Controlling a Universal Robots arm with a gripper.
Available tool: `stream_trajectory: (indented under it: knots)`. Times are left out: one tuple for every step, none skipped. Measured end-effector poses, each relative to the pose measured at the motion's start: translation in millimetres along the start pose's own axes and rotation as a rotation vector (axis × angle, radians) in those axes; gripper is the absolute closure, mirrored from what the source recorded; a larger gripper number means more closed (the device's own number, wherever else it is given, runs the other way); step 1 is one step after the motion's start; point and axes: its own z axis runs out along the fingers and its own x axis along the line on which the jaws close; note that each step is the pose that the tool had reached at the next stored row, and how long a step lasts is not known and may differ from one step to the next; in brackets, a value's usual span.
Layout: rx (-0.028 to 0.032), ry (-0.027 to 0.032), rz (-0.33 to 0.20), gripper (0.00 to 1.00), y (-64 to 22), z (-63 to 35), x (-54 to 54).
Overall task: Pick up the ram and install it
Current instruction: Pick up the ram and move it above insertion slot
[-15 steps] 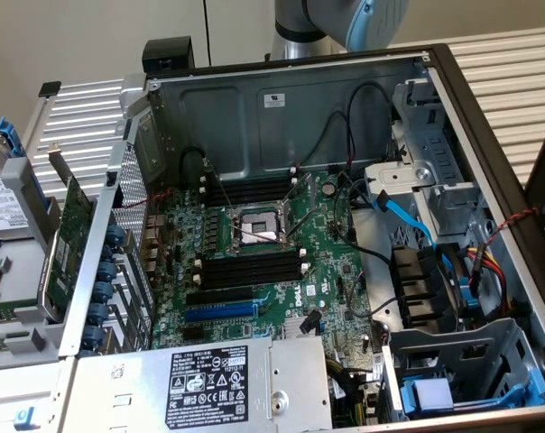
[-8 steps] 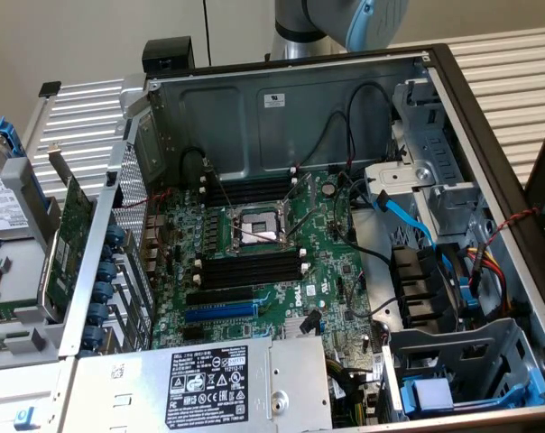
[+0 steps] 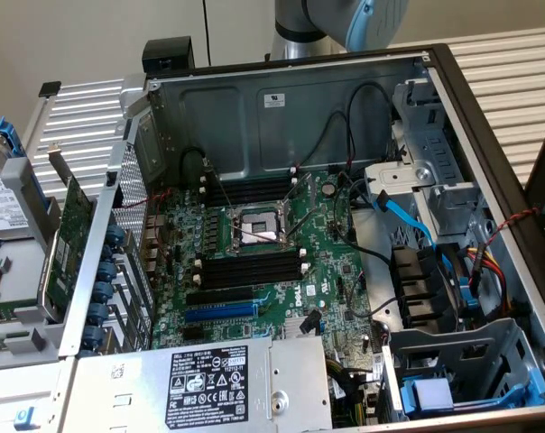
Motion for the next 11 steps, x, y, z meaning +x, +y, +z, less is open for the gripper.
stream_trajectory:
  knots:
    - [-0.0001, 0.0001, -0.017, 0.89, 0.1, 1.3, 0.0]
    - [0.0, -0.0006, -0.034, 0.89, 0.3, 2.7, 0.0]
    - [-0.0002, -0.0018, -0.05, 0.89, 0.5, 4.0, 0.1]
    - [-0.0003, -0.0028, -0.063, 0.89, 0.8, 5.5, 0.2]
    - [-0.0002, -0.0032, -0.074, 0.89, 1.3, 7.3, 0.2]
    - [-0.0002, -0.0032, -0.083, 0.89, 1.8, 9.0, 0.3]
    - [-0.0003, -0.003, -0.09, 0.89, 2.5, 10.9, 0.5]
    - [-0.0003, -0.0029, -0.098, 0.89, 3.3, 12.8, 0.7]
    - [-0.0002, -0.0028, -0.105, 0.89, 4.1, 14.7, 0.9]
    - [-0.0003, -0.0026, -0.112, 0.89, 5.1, 16.5, 1.2]
    - [-0.0004, -0.0024, -0.117, 0.89, 6.3, 17.9, 1.4]
